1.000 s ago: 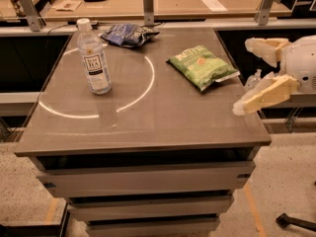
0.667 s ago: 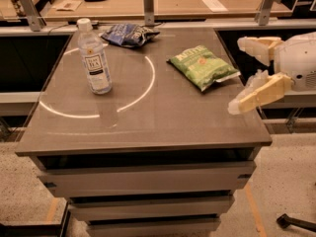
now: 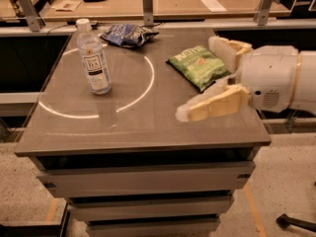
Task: Move blue plastic bottle near green rice chip bag
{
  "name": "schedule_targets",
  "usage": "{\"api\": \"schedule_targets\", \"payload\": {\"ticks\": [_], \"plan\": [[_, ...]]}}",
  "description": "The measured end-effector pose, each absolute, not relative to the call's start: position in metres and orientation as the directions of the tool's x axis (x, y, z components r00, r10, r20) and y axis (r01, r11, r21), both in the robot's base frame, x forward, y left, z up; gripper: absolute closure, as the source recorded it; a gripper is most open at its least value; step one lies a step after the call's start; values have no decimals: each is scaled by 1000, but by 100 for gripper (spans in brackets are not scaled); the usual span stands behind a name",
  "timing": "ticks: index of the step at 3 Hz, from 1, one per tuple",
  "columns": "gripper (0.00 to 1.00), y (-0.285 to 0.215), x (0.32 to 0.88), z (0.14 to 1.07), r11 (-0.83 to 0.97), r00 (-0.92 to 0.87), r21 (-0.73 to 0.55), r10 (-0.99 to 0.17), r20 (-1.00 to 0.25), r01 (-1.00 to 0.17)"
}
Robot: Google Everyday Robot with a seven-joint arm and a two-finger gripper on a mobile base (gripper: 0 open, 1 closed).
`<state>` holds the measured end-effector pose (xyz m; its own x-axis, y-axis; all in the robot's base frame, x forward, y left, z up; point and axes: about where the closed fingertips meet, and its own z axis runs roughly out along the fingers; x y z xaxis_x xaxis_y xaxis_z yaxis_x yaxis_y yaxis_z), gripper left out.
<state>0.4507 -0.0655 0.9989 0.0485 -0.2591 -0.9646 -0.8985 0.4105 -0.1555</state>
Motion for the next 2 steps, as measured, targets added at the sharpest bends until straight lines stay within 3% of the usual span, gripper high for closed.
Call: {"api": "schedule_targets", "payload": {"ticks": [2], "plan": [[0, 37, 460, 970, 507, -12, -47, -112, -994, -861]]}}
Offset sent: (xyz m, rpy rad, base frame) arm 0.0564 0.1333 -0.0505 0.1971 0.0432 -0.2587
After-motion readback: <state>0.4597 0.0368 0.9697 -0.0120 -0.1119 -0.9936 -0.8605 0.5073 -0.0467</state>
